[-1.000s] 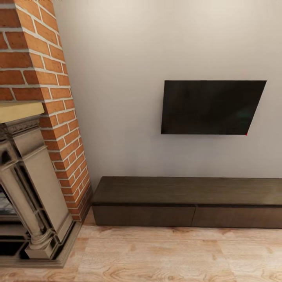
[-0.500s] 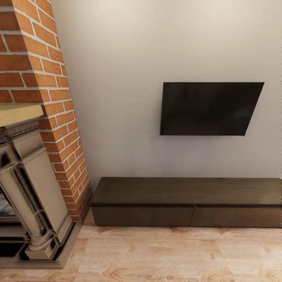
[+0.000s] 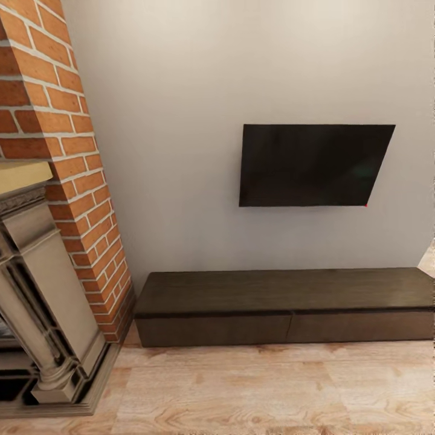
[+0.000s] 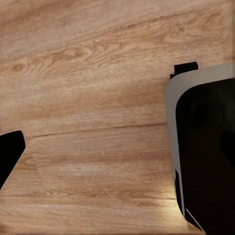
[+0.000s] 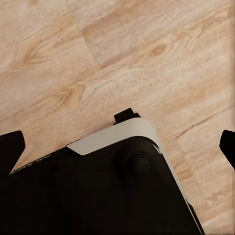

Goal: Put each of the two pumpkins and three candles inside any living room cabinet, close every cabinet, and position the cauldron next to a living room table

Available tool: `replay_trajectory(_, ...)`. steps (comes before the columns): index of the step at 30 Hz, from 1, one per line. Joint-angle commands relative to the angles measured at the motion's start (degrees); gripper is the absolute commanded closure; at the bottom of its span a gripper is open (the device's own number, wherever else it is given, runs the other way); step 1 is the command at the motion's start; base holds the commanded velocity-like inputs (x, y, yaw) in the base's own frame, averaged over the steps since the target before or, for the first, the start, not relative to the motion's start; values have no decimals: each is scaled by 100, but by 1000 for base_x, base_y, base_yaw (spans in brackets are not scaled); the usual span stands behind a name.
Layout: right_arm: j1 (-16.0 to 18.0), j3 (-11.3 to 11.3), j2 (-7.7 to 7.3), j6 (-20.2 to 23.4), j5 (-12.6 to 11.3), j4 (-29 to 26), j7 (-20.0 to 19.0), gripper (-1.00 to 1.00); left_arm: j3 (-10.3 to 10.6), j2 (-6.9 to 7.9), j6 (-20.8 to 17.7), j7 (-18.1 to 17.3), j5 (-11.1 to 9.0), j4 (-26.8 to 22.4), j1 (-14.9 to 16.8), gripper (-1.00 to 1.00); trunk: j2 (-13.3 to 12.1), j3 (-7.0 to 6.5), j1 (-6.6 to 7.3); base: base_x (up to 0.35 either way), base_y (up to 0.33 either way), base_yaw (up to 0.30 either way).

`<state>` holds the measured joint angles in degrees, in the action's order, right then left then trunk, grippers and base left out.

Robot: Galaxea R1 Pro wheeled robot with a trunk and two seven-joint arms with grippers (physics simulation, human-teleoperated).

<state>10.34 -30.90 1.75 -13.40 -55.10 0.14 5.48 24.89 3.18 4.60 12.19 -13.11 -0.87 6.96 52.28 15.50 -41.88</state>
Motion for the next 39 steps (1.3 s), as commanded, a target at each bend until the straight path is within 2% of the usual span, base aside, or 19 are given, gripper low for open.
replay_trajectory(1,4,-48,2,-13,-32,2,23,-100,50,0,14,12,-57,-1,1,-100,-37,-2,22,0,0,-90)
replay_trajectory(8,4,-50,1,-13,-27,4,23,-100,51,6,14,12,-66,-1,-2,-100,-317,-64,176,0,0,-82)
replay_trajectory(16,3,-51,1,-13,-22,125,23,-100,51,-9,15,13,-76,-1,-54,-100,-317,-27,176,0,0,-16)
replay_trajectory(22,3,-30,1,-18,-48,143,30,-100,40,-85,4,20,-93,-4,-68,-100,-317,-26,176,0,0,0)
replay_trajectory(29,3,-23,9,-29,-14,131,28,-100,47,-42,14,26,-63,-72,-64,-100,-317,-26,176,0,0,0)
replay_trajectory(39,3,-19,25,-62,-51,77,25,-100,50,-68,14,25,-70,-84,-63,-100,-317,-26,176,0,0,0)
